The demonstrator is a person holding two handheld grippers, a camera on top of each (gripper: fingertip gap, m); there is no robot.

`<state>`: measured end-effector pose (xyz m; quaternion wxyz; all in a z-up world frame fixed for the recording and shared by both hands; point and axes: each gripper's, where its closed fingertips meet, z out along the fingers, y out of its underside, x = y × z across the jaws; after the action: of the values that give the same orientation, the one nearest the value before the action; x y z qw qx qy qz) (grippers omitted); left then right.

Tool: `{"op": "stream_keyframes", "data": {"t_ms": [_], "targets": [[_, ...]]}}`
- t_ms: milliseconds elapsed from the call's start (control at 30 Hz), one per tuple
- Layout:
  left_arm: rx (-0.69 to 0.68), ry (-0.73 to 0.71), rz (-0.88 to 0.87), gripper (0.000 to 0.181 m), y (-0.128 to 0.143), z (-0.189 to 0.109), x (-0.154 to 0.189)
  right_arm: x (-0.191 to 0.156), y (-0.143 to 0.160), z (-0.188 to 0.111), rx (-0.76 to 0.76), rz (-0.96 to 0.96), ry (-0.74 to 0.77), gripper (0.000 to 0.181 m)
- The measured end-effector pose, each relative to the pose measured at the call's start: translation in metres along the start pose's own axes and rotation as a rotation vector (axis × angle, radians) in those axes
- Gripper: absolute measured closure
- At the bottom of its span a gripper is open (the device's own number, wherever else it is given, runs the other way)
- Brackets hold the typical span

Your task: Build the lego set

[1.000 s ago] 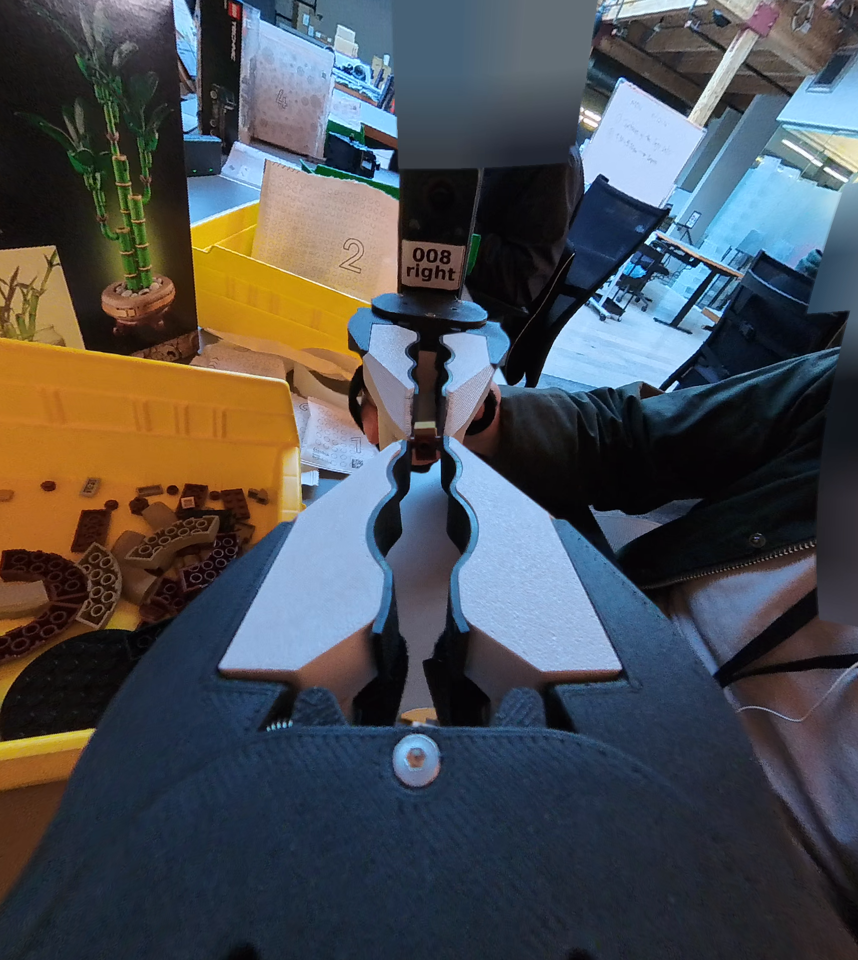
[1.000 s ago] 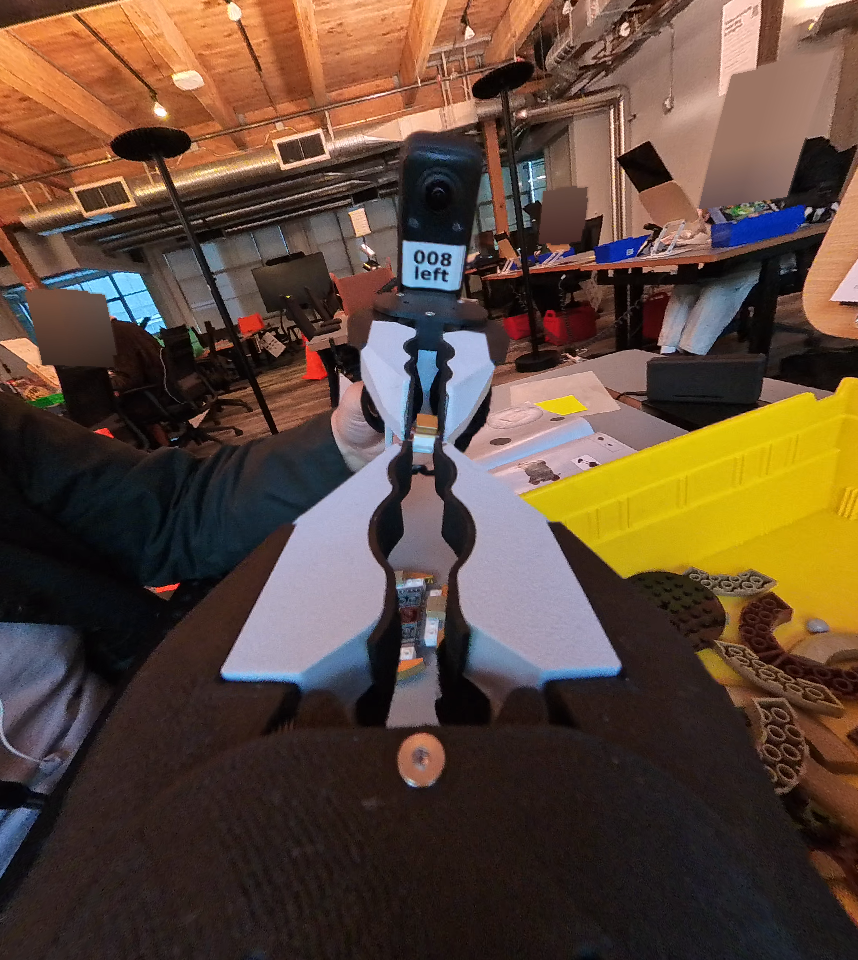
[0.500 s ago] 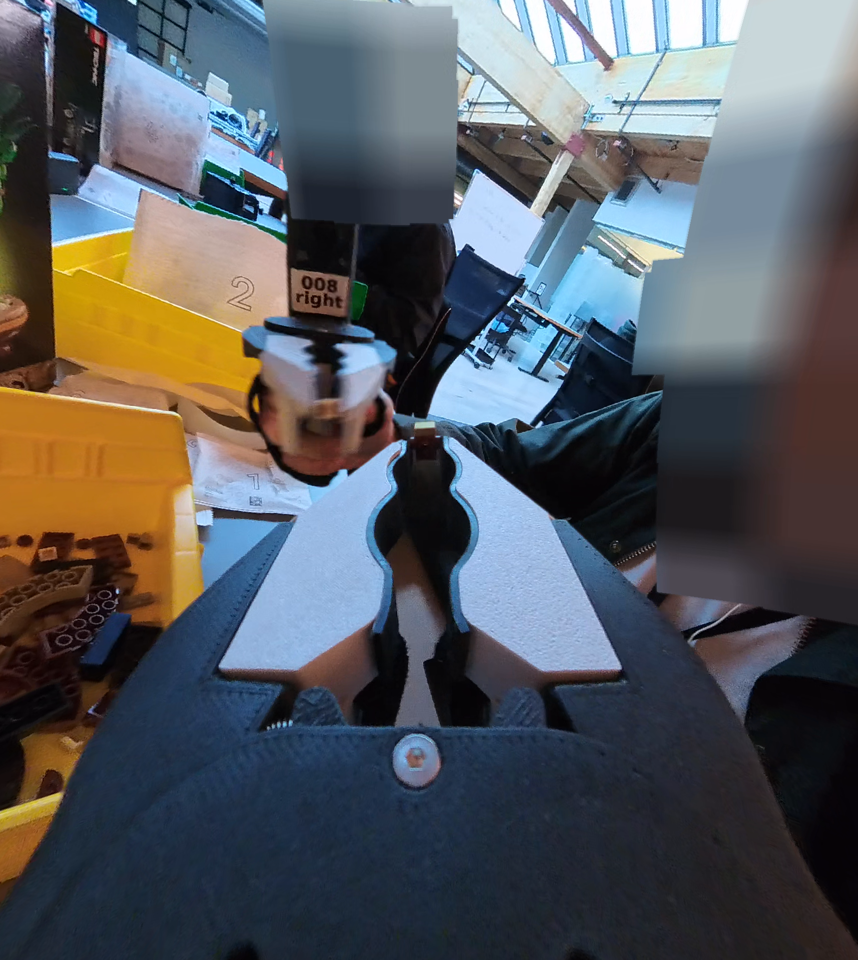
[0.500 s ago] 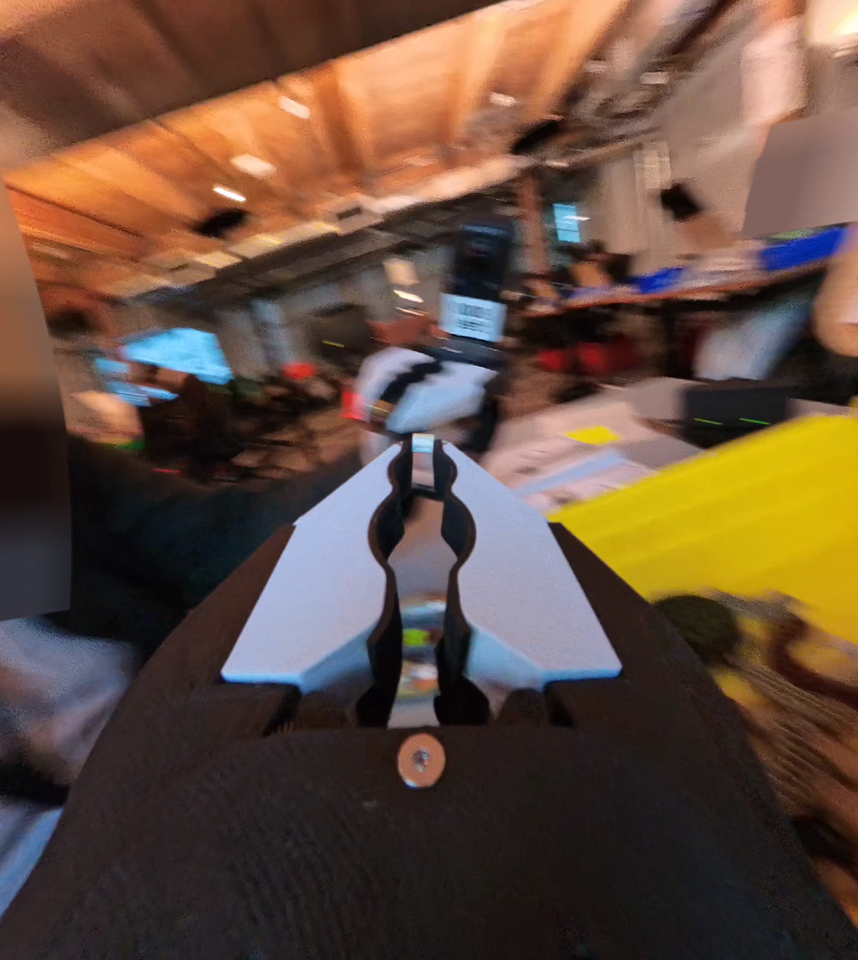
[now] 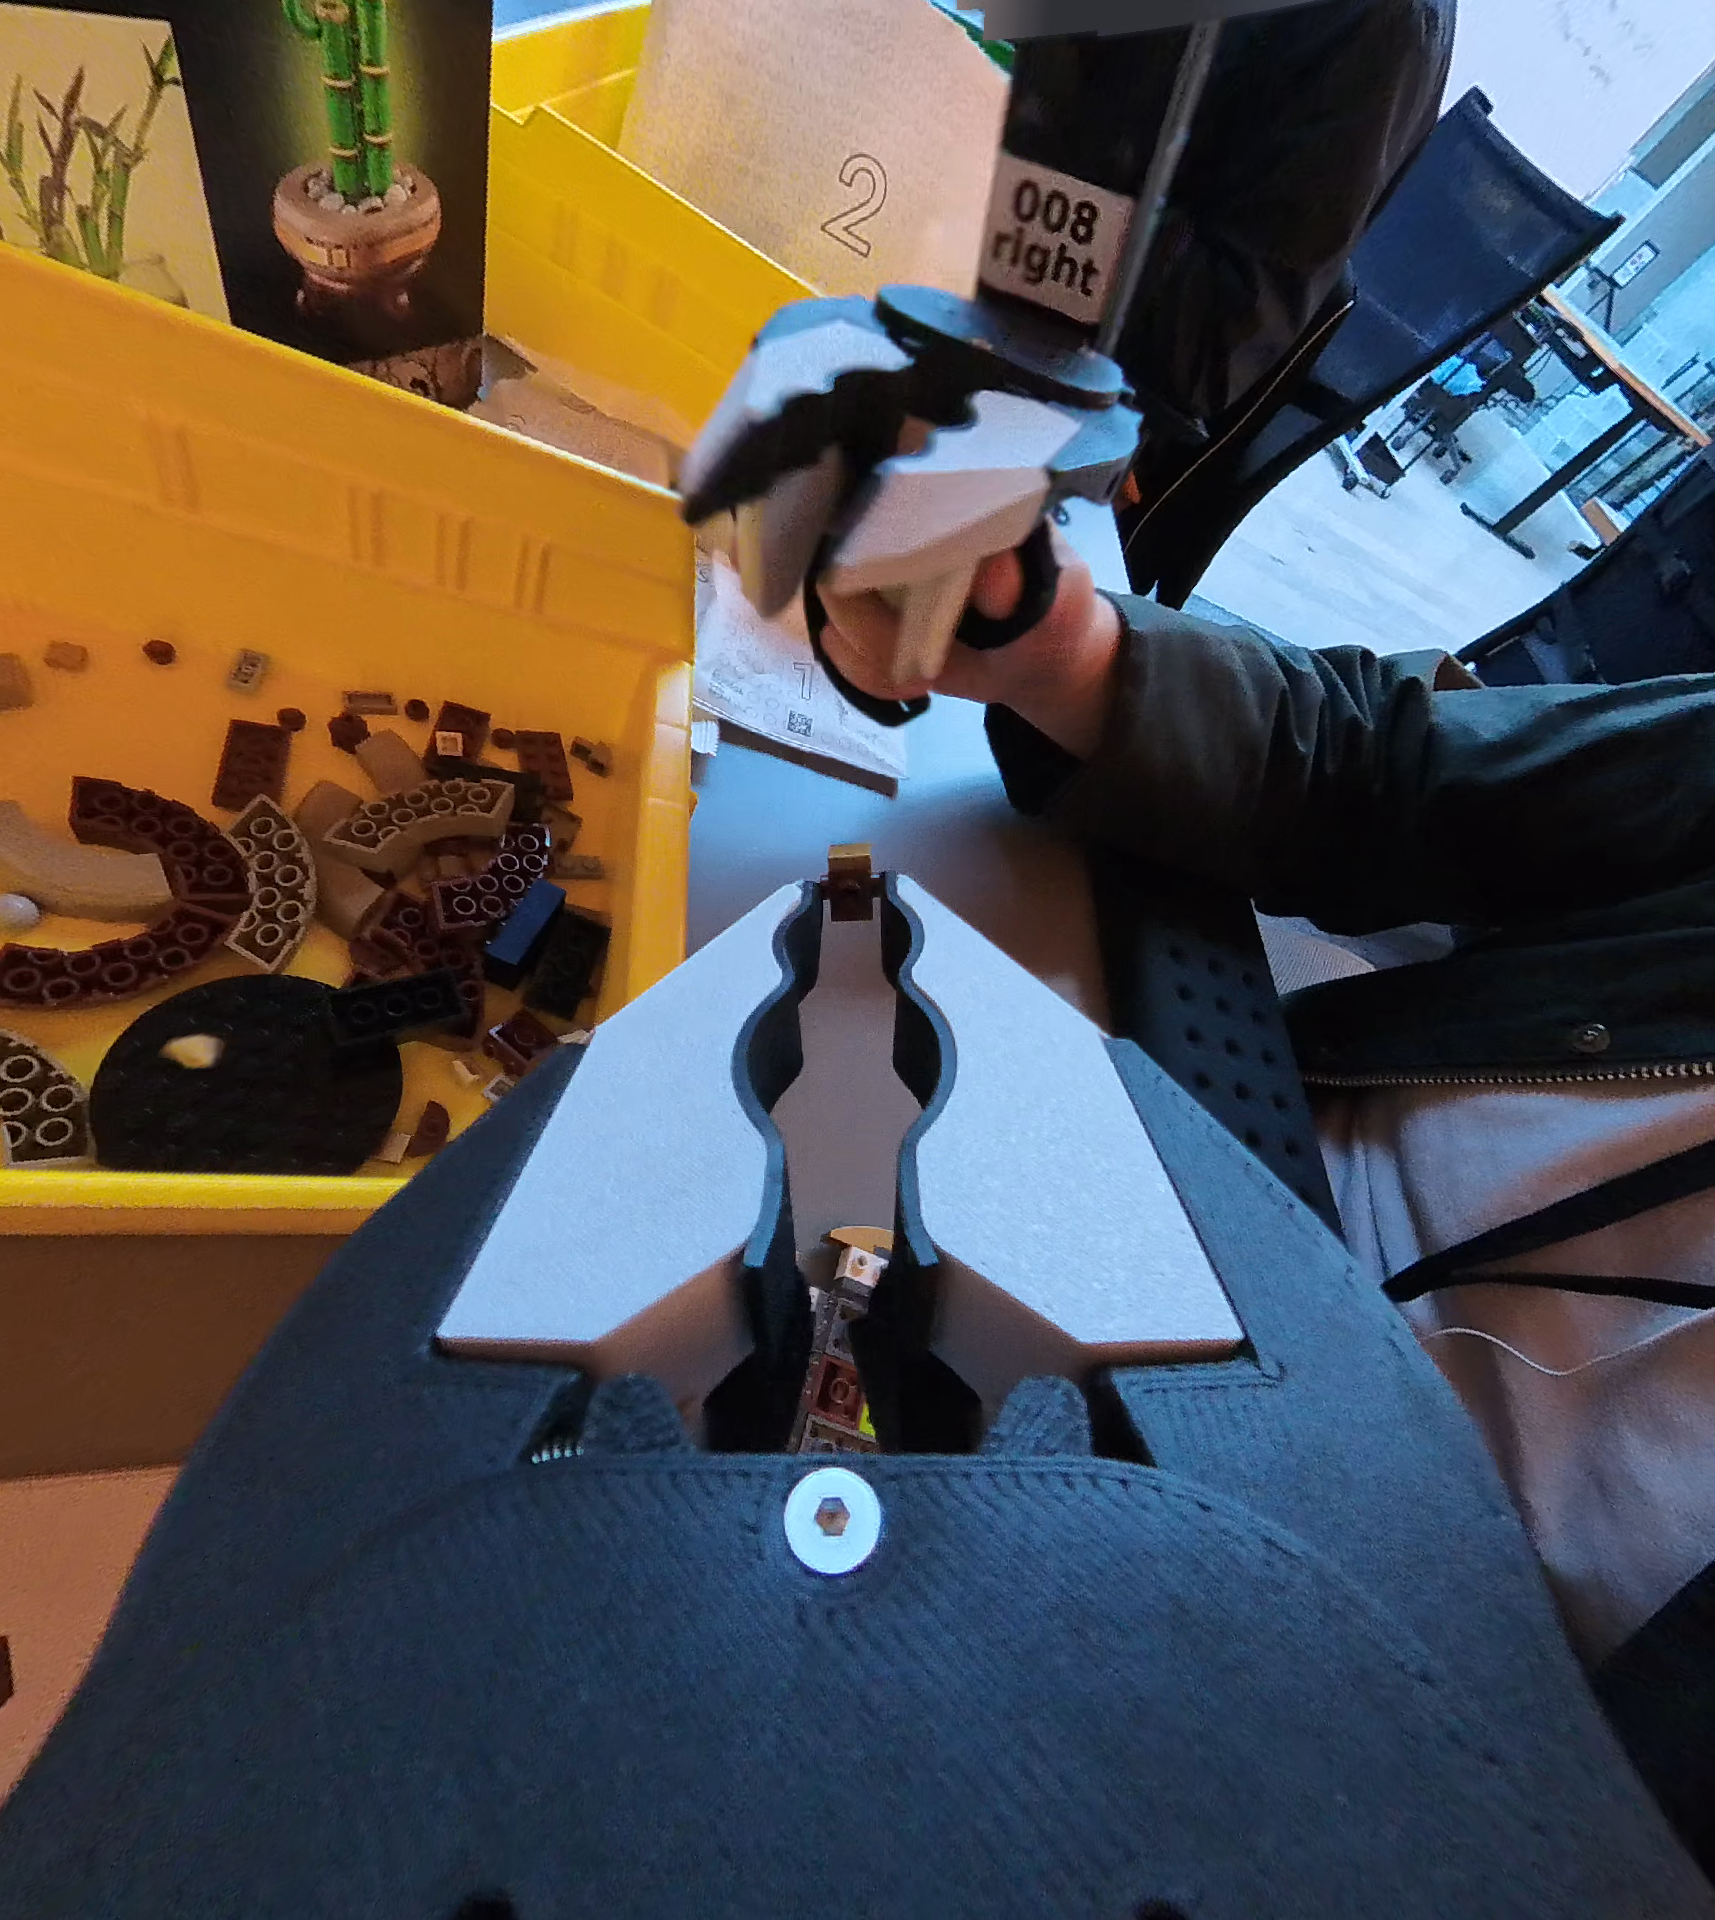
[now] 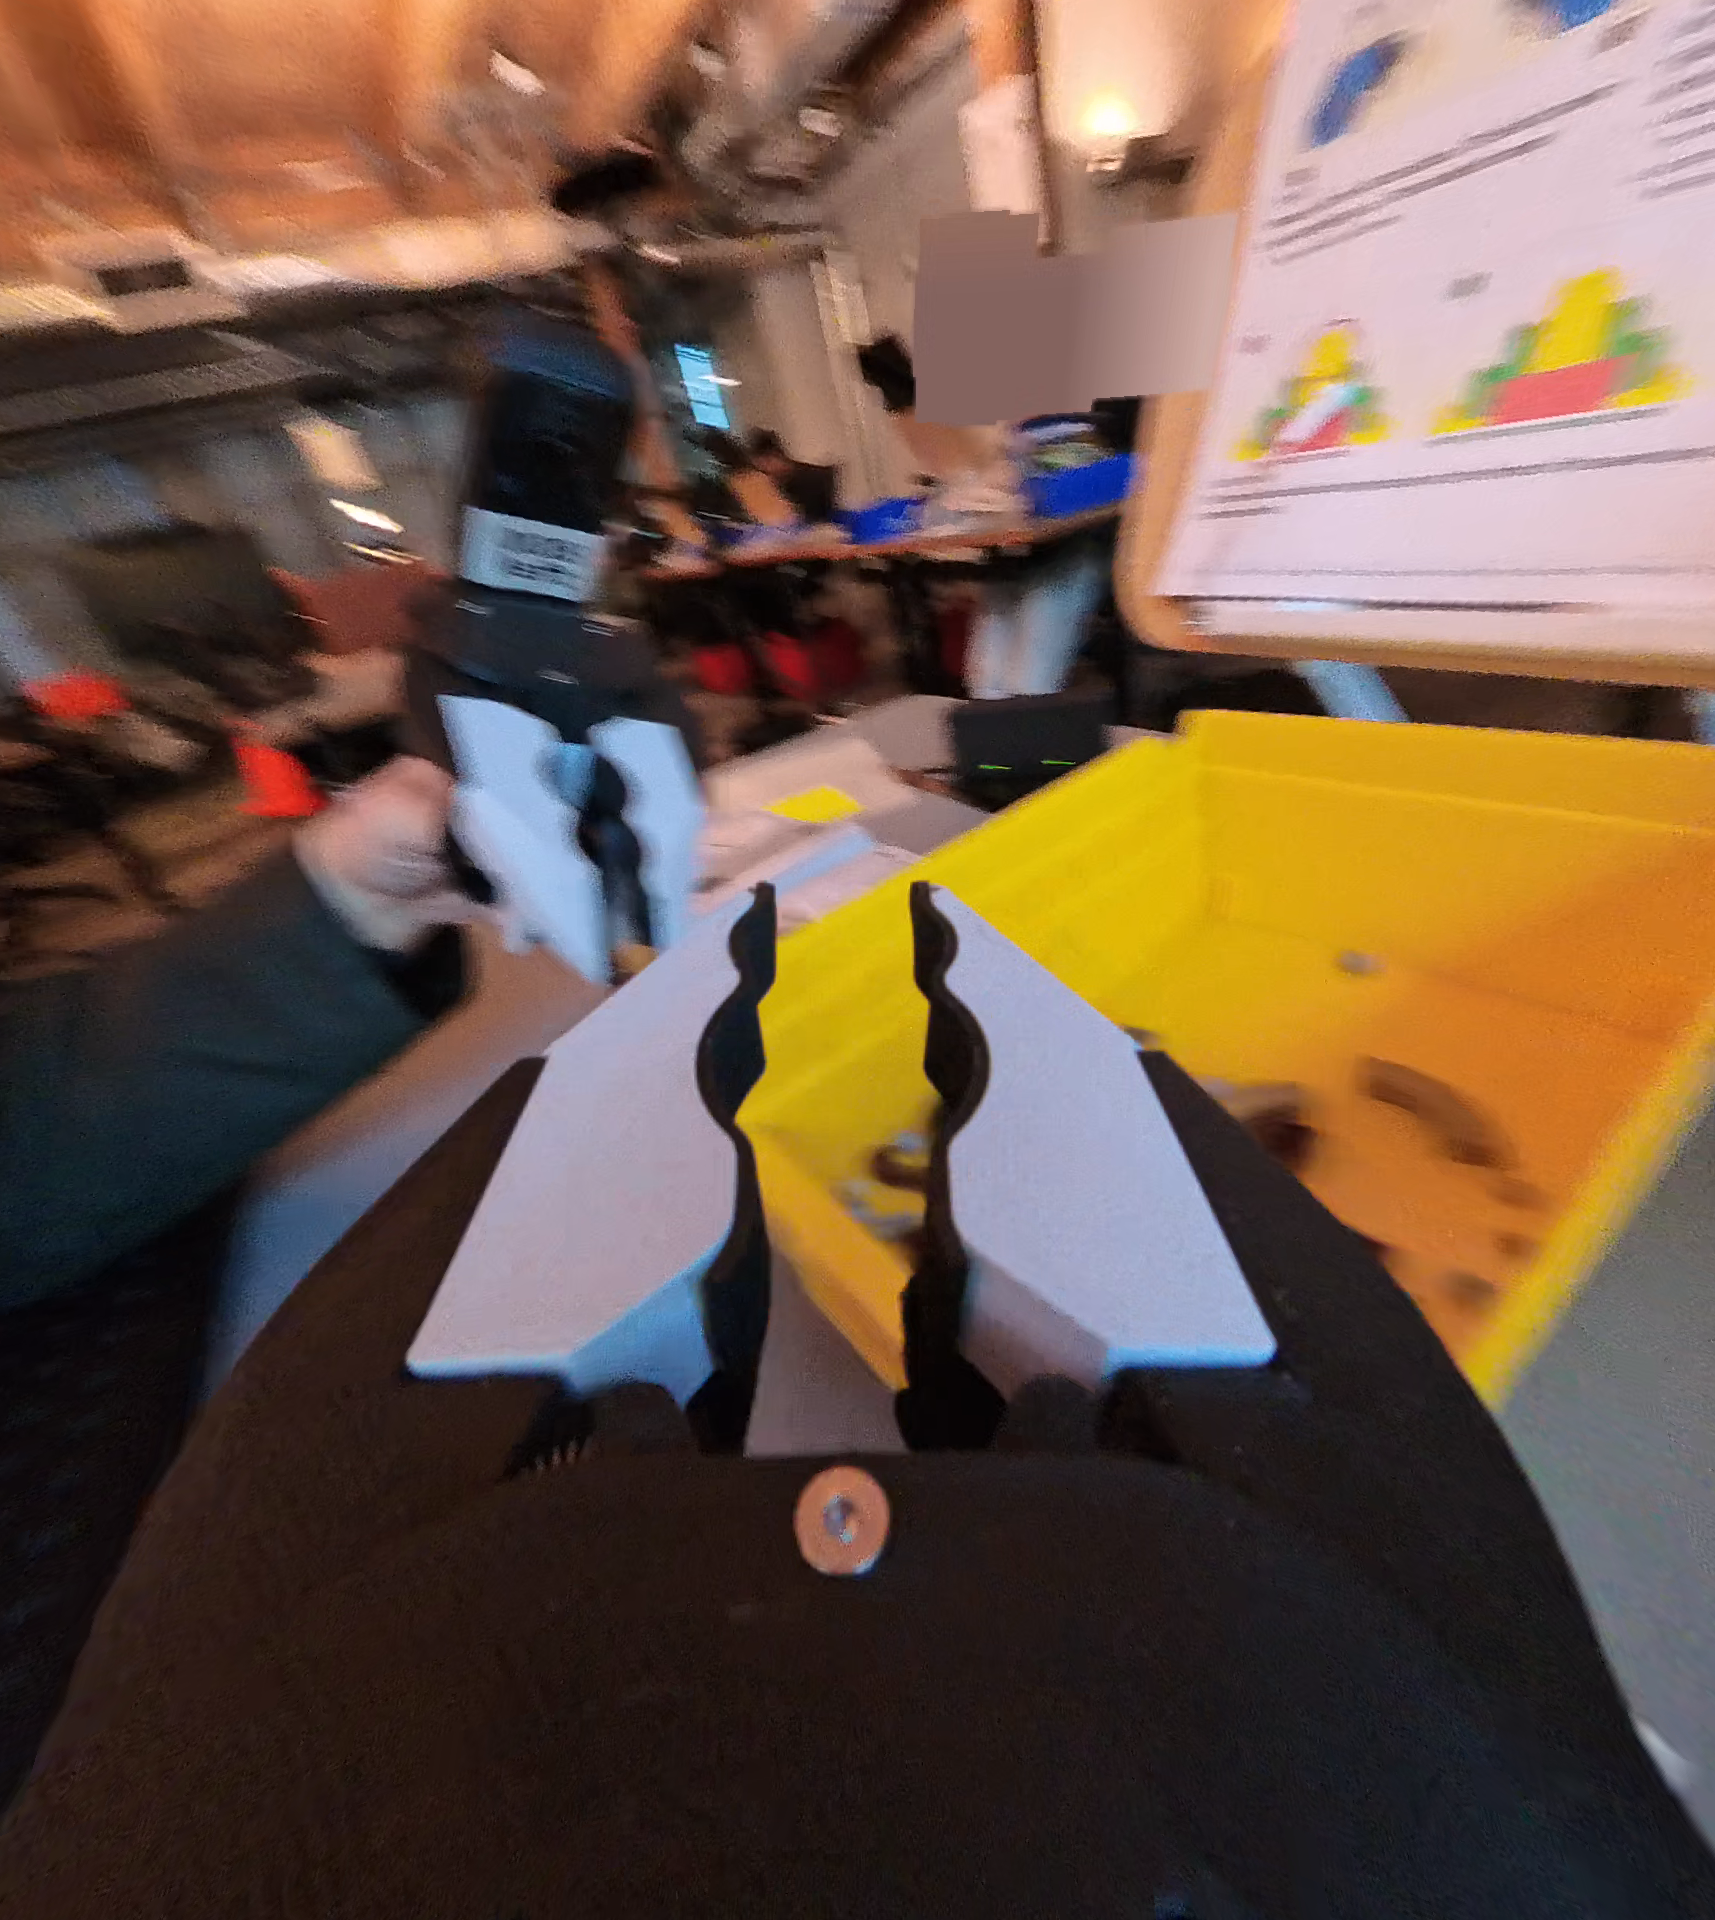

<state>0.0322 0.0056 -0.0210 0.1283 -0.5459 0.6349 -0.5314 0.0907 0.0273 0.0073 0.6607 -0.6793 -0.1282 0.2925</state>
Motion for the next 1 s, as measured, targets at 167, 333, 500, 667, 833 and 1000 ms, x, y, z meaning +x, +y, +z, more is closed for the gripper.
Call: {"op": "stream_keyframes", "data": {"t_ms": [167, 333, 500, 667, 833, 1000], "targets": [[-0.031, -0.019, 0.046, 0.171, 0.002, 0.003, 0.004, -0.044, 0.021, 0.013, -0.092, 0.133, -0.284, 0.159], [-0.039, 0.001, 0.044, 0.171, 0.004, 0.006, 0.007, -0.060, 0.032, 0.017, -0.148, 0.120, -0.345, 0.175], [-0.037, 0.013, 0.061, 0.171, 0.002, 0.008, 0.011, -0.059, 0.031, 0.016, -0.137, 0.115, -0.345, 0.170], [-0.031, 0.018, 0.067, 0.171, 0.000, 0.007, 0.014, -0.061, 0.033, 0.015, -0.148, 0.131, -0.367, 0.173], [-0.025, 0.056, 0.094, 0.171, -0.002, 0.008, 0.023, -0.067, 0.028, 0.011, -0.148, 0.174, -0.421, 0.176], [-0.005, 0.031, 0.198, 0.172, -0.007, 0.005, 0.030, -0.072, 0.022, 0.009, -0.143, 0.261, -0.478, 0.177]]}}
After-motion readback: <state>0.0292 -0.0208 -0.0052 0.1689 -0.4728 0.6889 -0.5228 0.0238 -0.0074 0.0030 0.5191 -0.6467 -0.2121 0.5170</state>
